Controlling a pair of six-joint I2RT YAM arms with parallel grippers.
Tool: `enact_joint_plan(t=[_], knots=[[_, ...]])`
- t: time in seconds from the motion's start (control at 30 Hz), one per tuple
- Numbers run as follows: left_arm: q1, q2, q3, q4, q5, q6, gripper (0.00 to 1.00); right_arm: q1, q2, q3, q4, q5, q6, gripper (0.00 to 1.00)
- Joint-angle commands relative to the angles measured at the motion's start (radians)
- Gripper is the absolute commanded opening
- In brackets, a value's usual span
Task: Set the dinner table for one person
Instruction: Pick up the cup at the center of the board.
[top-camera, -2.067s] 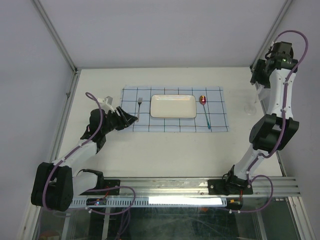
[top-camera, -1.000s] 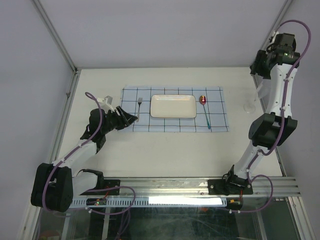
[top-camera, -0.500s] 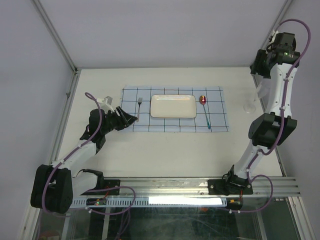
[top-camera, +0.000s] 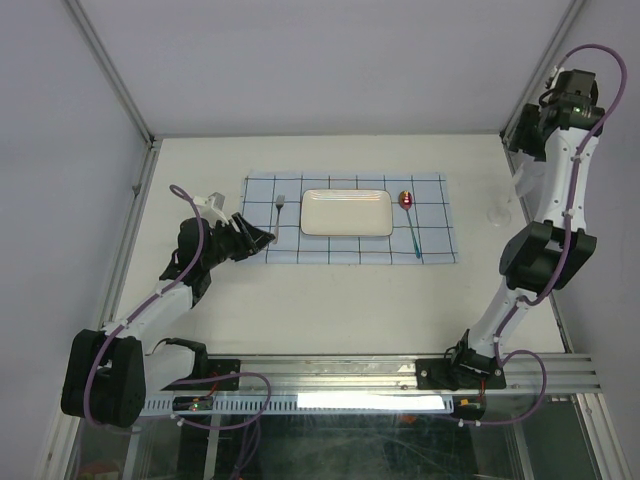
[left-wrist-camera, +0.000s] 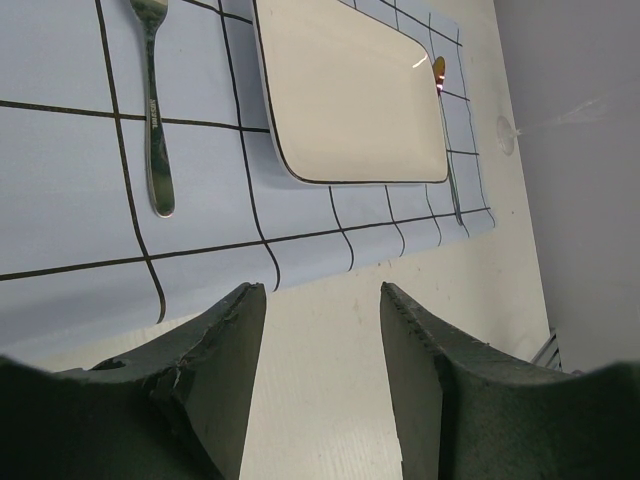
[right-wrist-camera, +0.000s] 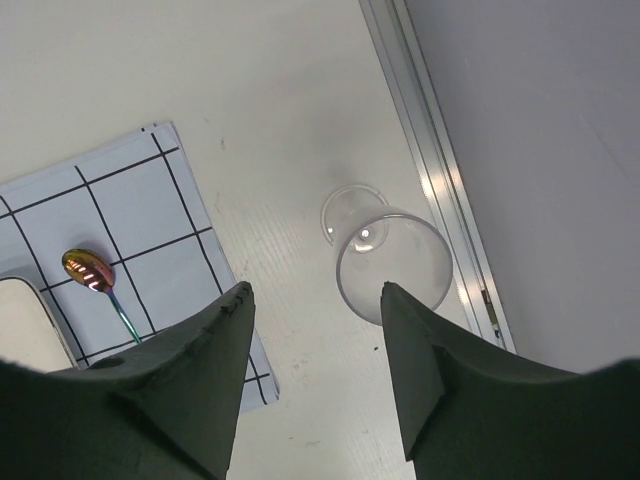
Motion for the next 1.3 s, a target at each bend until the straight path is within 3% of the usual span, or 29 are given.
enact_joint_plan(t=[0.0, 0.57, 0.63, 0.77, 1.0, 1.1, 1.27], knots=[[-0.010, -0.009, 0.017, 0.032, -0.010, 0.016, 0.51, -0.018, 0.001, -0.005, 0.050, 0.002, -0.014, 0.57], [-0.009, -0.012, 0.020, 0.018, -0.014, 0.020, 0.51, -0.031, -0.025, -0.184, 0.152, -0.015, -0.015, 0.54], [-0.009, -0.014, 0.021, 0.017, -0.014, 0.018, 0.51, -0.031, -0.023, -0.180, 0.149, -0.012, -0.015, 0.48], [-0.010, -0.016, 0.025, 0.015, -0.014, 0.017, 0.51, -0.031, -0.016, -0.169, 0.142, 0.018, -0.011, 0.26], [-0.009, -0.013, 0.025, 0.014, -0.016, 0.016, 0.51, -0.031, -0.006, -0.152, 0.131, 0.035, 0.003, 0.17], [-0.009, -0.008, 0.028, 0.015, -0.016, 0.017, 0.51, -0.031, 0.016, -0.122, 0.107, 0.047, 0.018, 0.00], [-0.009, 0.001, 0.030, 0.015, -0.016, 0.017, 0.51, -0.031, 0.030, -0.115, 0.094, 0.033, 0.025, 0.00]])
